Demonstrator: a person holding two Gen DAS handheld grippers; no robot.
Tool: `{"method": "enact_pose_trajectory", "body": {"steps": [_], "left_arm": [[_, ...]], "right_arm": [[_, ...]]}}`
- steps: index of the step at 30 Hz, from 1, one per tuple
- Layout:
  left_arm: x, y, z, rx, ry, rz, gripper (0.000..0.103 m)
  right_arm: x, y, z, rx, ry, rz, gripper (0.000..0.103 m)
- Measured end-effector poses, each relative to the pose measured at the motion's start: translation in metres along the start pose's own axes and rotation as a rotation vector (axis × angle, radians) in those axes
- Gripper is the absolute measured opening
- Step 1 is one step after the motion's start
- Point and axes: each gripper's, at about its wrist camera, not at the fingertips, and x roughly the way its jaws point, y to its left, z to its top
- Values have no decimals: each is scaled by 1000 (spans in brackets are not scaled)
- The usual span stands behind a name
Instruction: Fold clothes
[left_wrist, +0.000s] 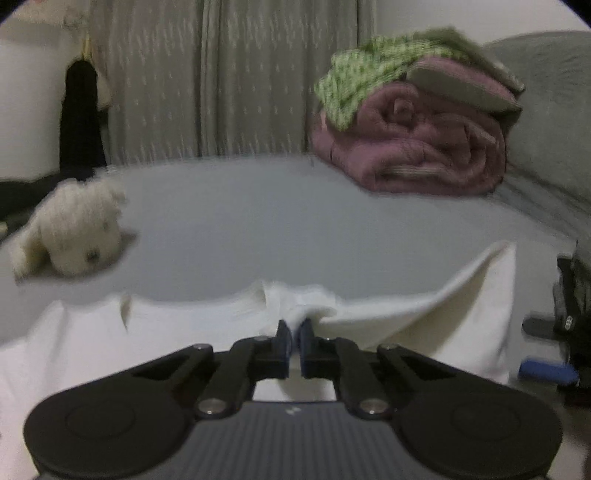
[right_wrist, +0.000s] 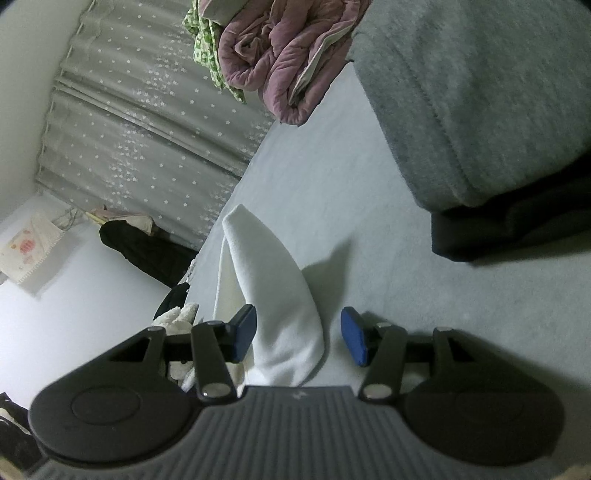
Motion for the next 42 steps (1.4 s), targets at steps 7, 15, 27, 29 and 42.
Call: {"method": "enact_pose_trajectory", "body": {"steps": [7,15,27,29,42], "left_arm": [[-33,-14,49,34,-195,-13,4],[-53,-42,93,26,-345,-66,4],[-89,-72,111,21,-439,-353,4],[-95,-72,109,50,-414,-444,4],[-106,-83,110,202,-270,-767,4]], "right_arm": [[-4,10,1,-53,-36,6,62],[-15,26,7,-165,-96,34,65],[-47,32,28,-256,-223,240,67],[-55,32,34,-254,-249,289,67],[-54,53,35,-353,-134,600,67]]}}
